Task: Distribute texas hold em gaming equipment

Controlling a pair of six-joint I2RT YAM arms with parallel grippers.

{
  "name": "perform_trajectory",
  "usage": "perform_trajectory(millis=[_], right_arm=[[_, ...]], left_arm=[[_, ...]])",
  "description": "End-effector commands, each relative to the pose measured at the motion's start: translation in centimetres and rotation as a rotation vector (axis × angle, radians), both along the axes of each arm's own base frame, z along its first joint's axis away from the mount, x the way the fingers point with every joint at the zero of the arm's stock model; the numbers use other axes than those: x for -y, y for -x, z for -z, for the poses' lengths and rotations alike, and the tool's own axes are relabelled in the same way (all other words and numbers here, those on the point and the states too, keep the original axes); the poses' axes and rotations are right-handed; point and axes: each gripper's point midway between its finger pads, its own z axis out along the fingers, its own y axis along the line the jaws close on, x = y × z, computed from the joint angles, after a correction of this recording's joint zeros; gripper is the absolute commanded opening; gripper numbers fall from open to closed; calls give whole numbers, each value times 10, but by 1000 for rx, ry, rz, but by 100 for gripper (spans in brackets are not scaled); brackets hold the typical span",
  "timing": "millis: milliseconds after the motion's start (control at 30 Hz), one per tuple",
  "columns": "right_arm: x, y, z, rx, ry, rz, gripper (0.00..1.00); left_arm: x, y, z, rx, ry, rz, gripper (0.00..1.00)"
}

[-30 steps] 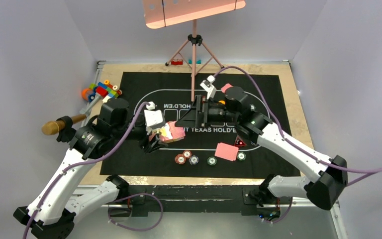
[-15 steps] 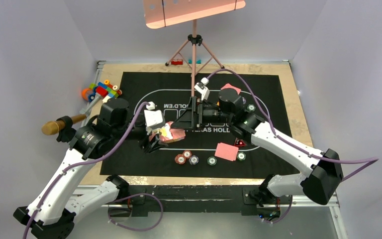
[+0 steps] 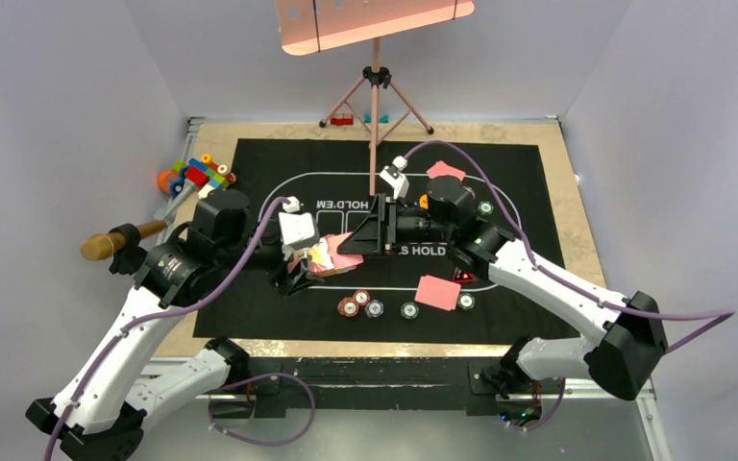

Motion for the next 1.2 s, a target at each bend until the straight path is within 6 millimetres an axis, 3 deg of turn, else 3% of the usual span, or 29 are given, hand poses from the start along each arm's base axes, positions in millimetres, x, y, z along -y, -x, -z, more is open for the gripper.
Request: perform_trajectory(millis=[0,267,600,733,1033,1167], right_arm=[[13,2,-8,17,-22,7,45],[21,2,-11,20,-27,19,34],[40,-4,-29,53,-43,63,7],[51,-8,-29,46,-18,86,1],[69,-27,-36,71,11,136,0],[67,-27,-45,75,-19,117,0]], left_arm=[[6,0,-31,108,76,37,0],[5,0,-33,115,80,32,0],[3,1,-29,117,72,28,0],[2,2,-28,117,69,27,0],[0,5,-23,111,57,29,0],[-1,5,-21,109,60,28,0]])
